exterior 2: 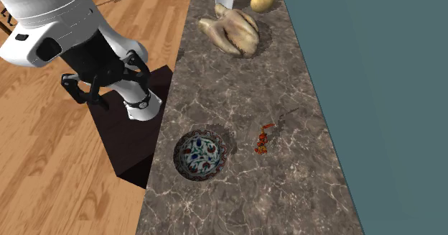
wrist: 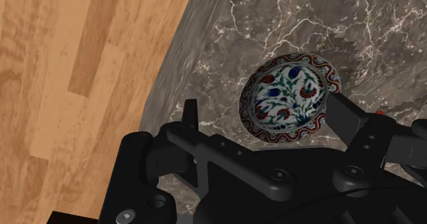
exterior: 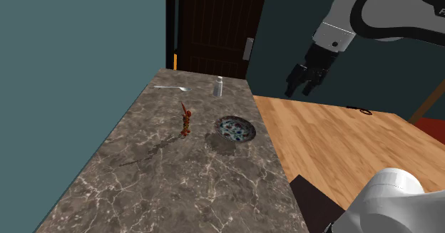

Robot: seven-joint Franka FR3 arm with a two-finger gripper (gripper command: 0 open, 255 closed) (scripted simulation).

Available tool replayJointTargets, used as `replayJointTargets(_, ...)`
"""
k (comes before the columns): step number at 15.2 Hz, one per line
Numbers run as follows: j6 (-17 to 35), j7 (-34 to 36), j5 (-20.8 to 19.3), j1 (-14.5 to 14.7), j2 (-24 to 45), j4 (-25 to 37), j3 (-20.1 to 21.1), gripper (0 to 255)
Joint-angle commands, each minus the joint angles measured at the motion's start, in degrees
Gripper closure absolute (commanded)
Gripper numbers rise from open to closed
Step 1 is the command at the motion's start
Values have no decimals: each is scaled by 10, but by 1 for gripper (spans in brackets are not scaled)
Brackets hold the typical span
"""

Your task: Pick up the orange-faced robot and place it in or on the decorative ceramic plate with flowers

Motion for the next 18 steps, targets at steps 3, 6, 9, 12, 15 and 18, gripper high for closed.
replayJointTargets(3,9,29,10,4,35,15,21,0)
replayJointTargets(6,20,72,23,10,91,42,51,0)
replayJointTargets(9,29,114,32,14,151,77,79,0)
replayJointTargets(12,35,156,37,18,214,118,104,0)
replayJointTargets(15,36,197,37,22,281,166,127,0)
replayJointTargets(18,33,239,32,28,351,222,147,0)
